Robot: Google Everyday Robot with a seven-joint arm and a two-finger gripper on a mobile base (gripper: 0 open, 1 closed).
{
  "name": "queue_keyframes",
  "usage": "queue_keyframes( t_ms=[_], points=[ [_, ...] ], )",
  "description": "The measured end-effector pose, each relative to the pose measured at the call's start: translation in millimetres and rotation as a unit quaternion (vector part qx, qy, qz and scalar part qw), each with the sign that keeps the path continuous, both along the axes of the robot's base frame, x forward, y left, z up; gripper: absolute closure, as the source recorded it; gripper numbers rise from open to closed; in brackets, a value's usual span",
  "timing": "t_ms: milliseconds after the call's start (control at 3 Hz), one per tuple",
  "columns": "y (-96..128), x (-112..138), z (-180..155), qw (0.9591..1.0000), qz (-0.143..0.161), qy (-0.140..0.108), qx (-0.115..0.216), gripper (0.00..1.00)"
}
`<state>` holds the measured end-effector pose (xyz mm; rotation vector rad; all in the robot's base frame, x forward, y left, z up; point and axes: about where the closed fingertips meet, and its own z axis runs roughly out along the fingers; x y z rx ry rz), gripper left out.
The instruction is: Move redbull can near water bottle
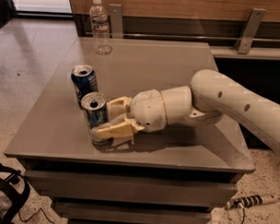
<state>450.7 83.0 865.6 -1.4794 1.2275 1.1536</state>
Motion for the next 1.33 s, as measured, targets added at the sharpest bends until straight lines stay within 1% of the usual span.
queue_keyframes(
  t_ms=[333,667,1000,1333],
  points=[
    [1.3,-0.8,0.4,1.0,0.001,0.0,0.0,1.0],
    [1.4,-0.8,0.5,1.0,0.002,0.0,0.0,1.0],
    [-20.6,20.1,6.8,0.9996,-0.024,0.004,0.017,1.0],
    [-57.0,53.4,20.3,0.9966,-0.073,0.015,0.037,1.0]
  ],
)
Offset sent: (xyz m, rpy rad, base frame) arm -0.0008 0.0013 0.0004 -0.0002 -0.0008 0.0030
